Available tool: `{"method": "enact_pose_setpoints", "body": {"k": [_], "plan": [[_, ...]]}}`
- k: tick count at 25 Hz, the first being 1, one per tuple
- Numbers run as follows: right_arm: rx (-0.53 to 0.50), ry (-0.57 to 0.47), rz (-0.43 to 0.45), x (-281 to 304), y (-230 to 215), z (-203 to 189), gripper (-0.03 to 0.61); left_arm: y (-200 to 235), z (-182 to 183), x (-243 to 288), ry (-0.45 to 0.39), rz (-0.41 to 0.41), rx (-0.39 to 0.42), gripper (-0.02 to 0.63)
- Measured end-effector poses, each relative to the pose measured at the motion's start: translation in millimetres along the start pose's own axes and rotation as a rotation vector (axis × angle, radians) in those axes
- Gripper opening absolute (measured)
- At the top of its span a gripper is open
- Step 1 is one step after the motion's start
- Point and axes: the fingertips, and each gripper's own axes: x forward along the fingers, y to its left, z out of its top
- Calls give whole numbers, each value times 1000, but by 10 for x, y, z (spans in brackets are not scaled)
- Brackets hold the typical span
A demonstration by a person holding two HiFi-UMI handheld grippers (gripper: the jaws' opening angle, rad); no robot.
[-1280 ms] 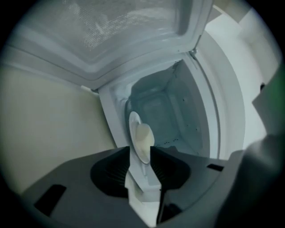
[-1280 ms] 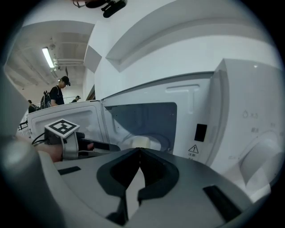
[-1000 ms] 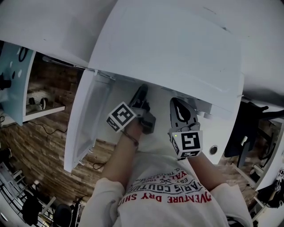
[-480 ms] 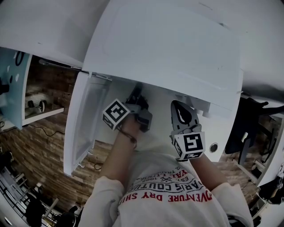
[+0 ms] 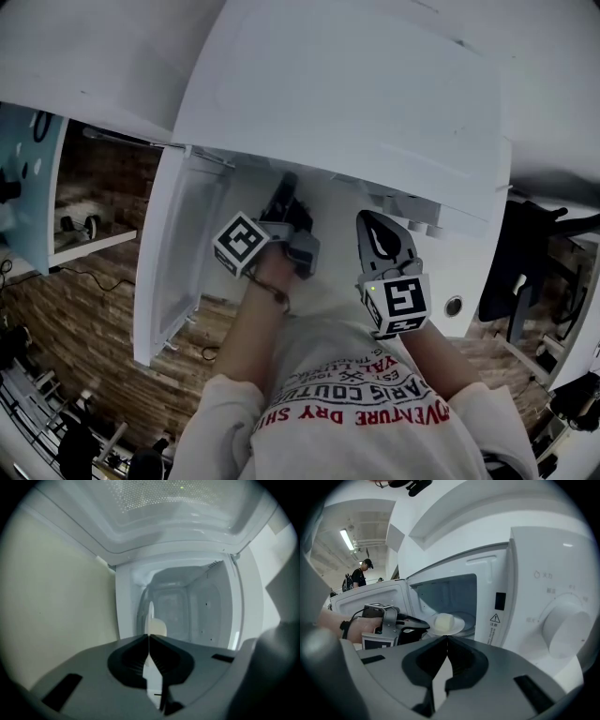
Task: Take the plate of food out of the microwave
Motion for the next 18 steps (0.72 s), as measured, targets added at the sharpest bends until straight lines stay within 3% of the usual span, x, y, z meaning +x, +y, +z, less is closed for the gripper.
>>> {"method": "enact_pose_setpoints", "body": {"k": [18], "plan": [[-39,-36,20,-333,138,-44,12,-368,-186,-710,-20,-195,-41,14]]}}
